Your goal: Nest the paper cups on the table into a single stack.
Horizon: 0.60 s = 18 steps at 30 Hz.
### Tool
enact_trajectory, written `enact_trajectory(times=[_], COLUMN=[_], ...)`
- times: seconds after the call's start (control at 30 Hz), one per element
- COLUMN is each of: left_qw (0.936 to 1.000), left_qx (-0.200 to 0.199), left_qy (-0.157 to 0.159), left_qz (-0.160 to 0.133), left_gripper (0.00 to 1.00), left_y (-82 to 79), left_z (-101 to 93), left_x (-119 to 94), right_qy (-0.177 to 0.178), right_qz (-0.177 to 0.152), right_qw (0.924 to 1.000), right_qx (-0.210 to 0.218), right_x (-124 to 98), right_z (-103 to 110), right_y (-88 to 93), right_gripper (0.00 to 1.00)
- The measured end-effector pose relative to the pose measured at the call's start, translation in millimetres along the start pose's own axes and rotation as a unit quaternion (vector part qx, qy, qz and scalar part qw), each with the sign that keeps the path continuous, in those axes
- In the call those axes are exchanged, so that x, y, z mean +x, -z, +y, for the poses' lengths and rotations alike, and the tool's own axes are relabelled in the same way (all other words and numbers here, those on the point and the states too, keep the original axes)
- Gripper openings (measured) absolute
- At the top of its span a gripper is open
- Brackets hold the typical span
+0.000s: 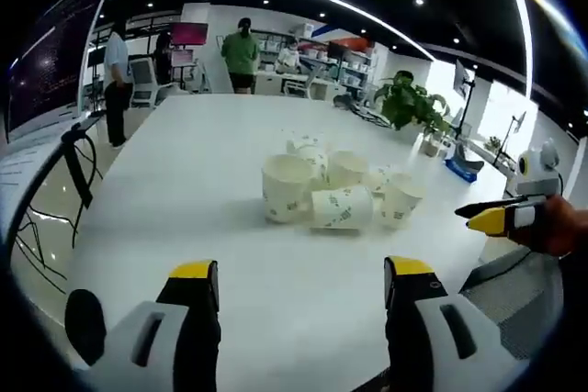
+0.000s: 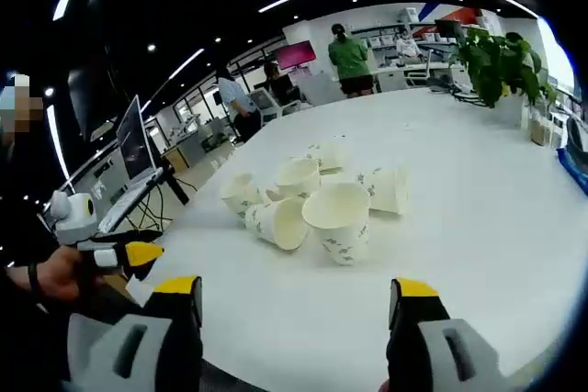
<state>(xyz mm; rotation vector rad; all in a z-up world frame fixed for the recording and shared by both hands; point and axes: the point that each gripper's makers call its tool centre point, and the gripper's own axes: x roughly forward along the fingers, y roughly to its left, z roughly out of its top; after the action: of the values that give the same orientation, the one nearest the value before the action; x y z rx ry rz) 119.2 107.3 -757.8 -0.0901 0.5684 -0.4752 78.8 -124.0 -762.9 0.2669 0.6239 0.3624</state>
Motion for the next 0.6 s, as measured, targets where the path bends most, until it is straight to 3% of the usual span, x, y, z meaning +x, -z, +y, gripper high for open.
enact_trajectory(times=[0.6], left_qw=[0.9999], left_qx=[-0.01], left_qy=[0.001], left_qz=[-0.005], left_gripper=[0.73], left_y=[-0.1], left_z=[-1.3], left_x=[-2.0], right_qy=[0.002], right_qz=[0.001], right_qw=[1.0], right_qx=[0.002], right_x=[-1.0], right_z=[-1.7], right_y=[1.8], right_gripper=[0.84])
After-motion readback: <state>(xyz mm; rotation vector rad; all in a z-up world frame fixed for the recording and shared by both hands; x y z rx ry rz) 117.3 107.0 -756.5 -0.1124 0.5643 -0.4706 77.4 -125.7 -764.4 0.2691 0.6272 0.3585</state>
